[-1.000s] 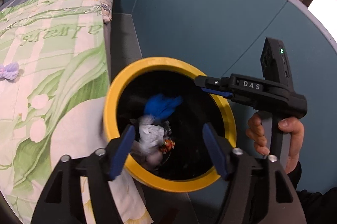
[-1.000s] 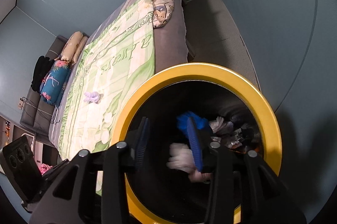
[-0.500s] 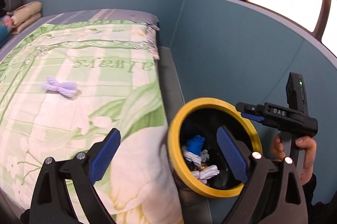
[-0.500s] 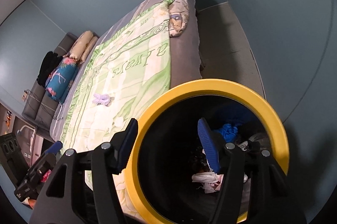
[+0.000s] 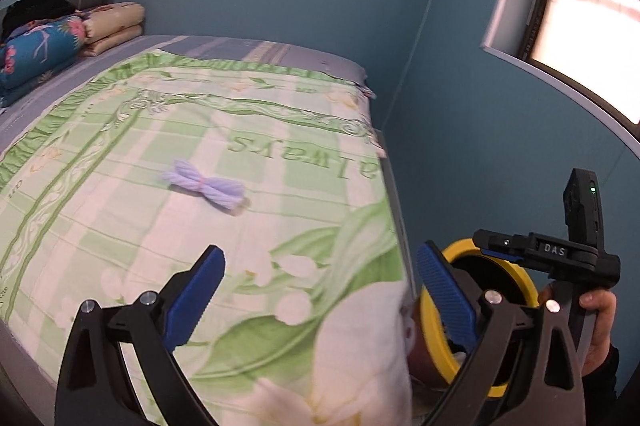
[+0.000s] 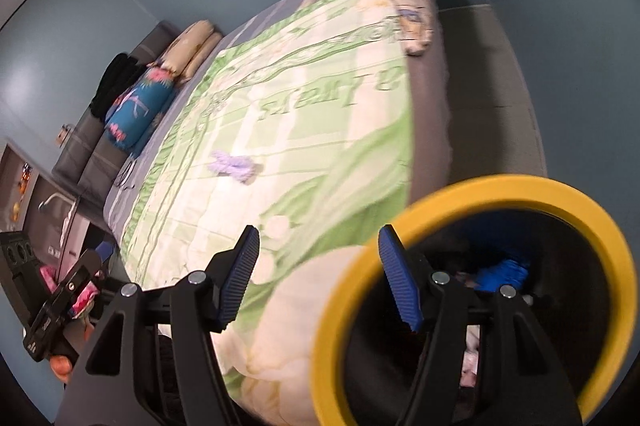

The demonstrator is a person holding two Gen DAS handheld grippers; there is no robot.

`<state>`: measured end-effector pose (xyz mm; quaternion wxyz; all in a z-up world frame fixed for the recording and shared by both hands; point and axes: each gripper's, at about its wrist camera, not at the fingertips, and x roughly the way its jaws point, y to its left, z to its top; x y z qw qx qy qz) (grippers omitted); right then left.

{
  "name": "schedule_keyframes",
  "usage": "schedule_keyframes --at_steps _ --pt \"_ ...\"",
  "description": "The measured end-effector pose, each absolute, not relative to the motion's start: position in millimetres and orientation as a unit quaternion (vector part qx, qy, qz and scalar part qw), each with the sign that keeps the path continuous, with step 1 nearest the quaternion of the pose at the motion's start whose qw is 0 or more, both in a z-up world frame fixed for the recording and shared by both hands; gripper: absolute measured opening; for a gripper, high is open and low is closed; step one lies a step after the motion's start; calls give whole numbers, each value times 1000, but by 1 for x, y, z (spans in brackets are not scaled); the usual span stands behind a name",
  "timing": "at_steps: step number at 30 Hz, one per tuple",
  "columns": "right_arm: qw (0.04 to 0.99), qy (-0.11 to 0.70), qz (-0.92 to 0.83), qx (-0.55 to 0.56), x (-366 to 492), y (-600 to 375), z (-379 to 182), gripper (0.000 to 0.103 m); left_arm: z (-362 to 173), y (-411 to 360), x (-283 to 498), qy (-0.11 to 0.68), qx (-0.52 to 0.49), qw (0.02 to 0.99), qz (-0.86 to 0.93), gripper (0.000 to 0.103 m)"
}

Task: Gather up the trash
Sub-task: 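Move both tools back over the lavender mesh net on the bed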

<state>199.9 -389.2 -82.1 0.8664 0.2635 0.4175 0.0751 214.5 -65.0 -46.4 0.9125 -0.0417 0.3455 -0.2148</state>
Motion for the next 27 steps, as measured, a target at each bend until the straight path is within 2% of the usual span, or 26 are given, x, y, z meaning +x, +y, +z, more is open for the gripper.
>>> schedule_keyframes --at_steps 13,21,27 --pt "866 445 156 168 307 -275 -87 63 -77 11 298 367 -76 914 -154 93" --pt "859 464 199 80 375 -202 -112 63 -119 53 378 412 -99 900 -106 93" --pt "863 468 191 1 420 -162 -136 64 -158 81 449 456 -164 870 -87 93"
